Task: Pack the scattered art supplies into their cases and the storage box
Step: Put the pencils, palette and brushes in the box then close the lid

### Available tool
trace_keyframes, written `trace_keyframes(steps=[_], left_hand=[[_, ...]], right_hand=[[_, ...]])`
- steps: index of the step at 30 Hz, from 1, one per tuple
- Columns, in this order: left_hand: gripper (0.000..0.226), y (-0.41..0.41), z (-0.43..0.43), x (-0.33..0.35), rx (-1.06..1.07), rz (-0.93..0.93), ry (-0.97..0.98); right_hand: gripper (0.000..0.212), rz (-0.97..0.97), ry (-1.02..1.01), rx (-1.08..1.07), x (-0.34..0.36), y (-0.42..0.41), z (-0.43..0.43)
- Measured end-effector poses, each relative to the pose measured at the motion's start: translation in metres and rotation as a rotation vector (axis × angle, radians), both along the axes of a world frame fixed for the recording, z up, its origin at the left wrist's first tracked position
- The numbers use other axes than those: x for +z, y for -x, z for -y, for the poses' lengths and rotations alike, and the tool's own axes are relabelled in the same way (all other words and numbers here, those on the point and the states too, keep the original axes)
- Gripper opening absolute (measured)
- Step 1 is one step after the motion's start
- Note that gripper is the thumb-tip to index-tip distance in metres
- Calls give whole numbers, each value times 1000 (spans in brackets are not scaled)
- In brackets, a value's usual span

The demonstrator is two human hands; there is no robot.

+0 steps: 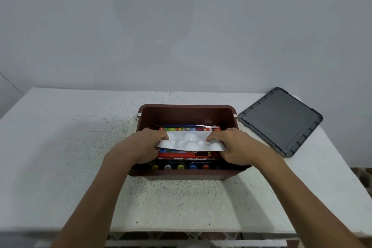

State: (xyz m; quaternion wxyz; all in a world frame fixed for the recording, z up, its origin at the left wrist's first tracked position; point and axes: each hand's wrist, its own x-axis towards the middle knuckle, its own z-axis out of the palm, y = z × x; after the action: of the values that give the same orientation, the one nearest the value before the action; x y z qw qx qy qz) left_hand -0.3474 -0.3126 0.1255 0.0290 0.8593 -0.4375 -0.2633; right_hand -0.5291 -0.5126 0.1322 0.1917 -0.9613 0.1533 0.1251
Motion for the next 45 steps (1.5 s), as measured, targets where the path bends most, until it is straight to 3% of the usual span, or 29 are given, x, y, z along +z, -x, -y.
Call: trace_keyframes(steps=[7,13,20,23,31,37,45], left_hand=[[54,10,10,-8,-87,211,-56],[65,15,8,-13,-148,278,-121],[74,11,6,-6,-169,129,-155],[81,7,7,-5,-155,79,-149],[92,11,8,-13,48,25,96],[73,11,14,-13,82,21,275],[45,26,49,2,-5,-67,512]], right_hand=[[55,-14,55,4,-7,-8,-3],[60,-13,134,19,-13,-10,-4],[81,28,231,80,-18,-11,-8],[80,45,226,71,-20,-10,-9],[73,153,176,44,-22,-5,-8],[61,360,-25,-83,-25,-3,1],[29,625,-90,-267,-16,3,23]])
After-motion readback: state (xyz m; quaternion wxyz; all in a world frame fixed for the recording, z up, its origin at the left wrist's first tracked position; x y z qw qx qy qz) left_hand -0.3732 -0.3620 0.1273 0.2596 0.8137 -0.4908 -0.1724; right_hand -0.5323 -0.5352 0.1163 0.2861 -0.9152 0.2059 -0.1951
